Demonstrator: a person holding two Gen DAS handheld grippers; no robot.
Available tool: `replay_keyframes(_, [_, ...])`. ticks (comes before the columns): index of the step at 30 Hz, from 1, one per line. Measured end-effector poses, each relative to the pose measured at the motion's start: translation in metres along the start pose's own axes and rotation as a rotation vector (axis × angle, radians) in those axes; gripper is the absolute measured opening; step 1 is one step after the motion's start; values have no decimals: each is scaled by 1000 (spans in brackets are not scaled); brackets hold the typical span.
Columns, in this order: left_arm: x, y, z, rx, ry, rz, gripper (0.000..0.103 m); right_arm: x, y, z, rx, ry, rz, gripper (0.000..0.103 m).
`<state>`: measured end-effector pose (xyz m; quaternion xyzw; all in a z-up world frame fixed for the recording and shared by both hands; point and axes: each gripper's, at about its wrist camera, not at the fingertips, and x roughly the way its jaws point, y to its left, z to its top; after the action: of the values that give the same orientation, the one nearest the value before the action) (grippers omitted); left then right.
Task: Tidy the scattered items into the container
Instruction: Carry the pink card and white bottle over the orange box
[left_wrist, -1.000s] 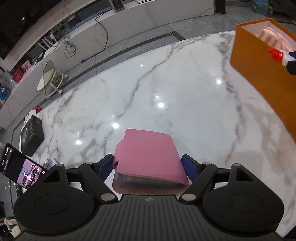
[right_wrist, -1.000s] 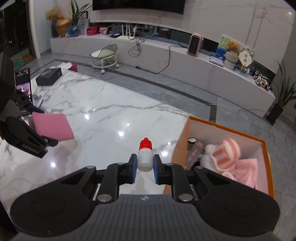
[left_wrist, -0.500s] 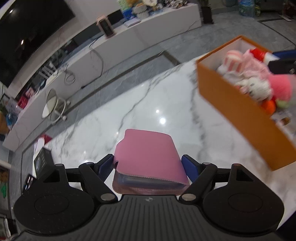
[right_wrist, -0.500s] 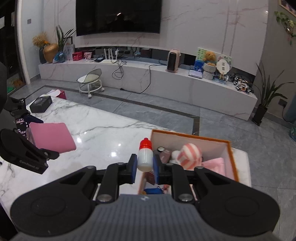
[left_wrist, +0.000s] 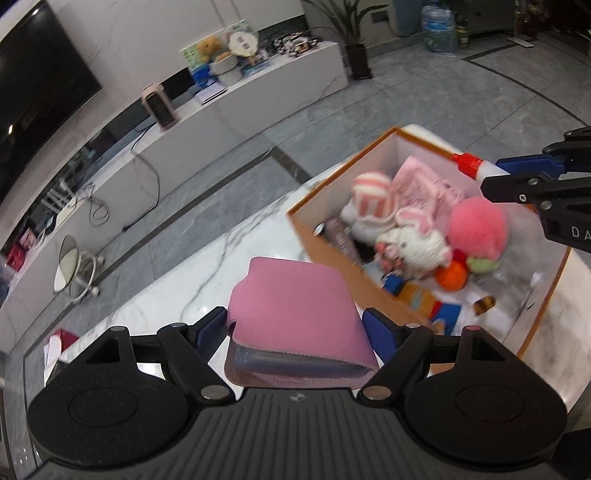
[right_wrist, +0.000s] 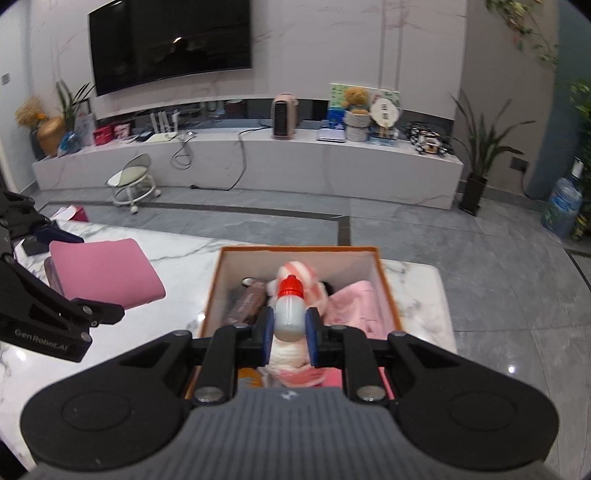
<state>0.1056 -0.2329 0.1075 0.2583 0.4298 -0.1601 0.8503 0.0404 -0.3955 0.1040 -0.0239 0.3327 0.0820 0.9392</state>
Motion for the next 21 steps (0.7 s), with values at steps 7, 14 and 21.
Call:
replay_keyframes(7, [1, -21, 25, 30, -38, -38, 93, -3, -25, 2, 53, -5, -51, 20])
replay_keyframes(14, [5, -39, 33, 20, -60, -124, 93, -7, -31, -11, 59, 25, -76, 20])
replay_keyframes(21, [12, -55, 32, 13, -67, -201, 93, -4, -29, -26, 50, 74, -104, 20])
